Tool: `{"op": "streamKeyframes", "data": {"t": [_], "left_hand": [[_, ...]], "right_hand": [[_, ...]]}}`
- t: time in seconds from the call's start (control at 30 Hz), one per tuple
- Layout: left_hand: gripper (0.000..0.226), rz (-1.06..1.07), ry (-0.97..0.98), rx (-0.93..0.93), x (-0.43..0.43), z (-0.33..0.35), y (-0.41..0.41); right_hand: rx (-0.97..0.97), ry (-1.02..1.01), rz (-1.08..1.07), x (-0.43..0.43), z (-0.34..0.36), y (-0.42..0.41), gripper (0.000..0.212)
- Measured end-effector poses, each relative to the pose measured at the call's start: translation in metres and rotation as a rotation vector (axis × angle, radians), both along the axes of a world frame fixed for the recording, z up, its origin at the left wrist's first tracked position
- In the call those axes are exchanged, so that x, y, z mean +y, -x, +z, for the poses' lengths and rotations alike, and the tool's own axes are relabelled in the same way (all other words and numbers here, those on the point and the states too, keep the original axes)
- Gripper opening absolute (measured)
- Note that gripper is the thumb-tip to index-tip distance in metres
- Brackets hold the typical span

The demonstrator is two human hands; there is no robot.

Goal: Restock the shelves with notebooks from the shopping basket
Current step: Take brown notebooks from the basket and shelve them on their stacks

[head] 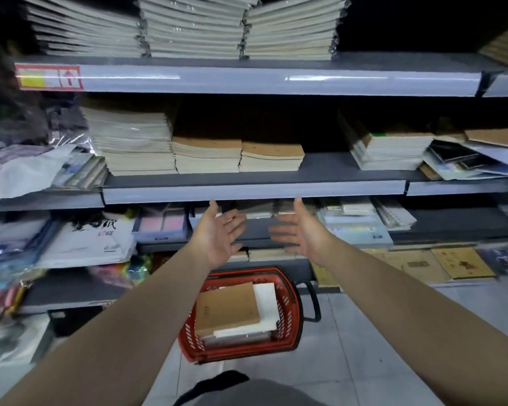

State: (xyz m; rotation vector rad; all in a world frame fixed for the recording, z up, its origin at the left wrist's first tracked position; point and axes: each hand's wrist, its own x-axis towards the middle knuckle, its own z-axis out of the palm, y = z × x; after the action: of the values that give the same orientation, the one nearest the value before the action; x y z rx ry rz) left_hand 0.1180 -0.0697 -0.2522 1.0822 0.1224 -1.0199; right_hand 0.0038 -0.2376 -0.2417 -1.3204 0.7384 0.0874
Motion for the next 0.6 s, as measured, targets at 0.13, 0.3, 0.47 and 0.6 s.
{"op": "streamKeyframes", "data": {"t": [0.13,0.3,0.47,0.6], "left_hand": [[0.075,-0.018,-0.009,0.005,0.019,-0.007,0.03],[0.073,-0.022,-0.069,0.028,0.052,-0.025,0.058],[0.074,-0.023,-0.11,0.059,0.075,-0.042,0.061],[0.073,-0.041,-0.139,0.084,0.085,-0.056,0.056]], "right_hand": [[0.037,-0.021,-0.011,0.016,-0.012,0.025,0.082],[0.077,-0.053,-0.022,0.04,-0.034,0.05,0.082],[0.11,-0.055,-0.048,0.059,-0.052,0.061,0.077],[0.141,-0.048,-0.065,0.071,-0.064,0.065,0.069]]}}
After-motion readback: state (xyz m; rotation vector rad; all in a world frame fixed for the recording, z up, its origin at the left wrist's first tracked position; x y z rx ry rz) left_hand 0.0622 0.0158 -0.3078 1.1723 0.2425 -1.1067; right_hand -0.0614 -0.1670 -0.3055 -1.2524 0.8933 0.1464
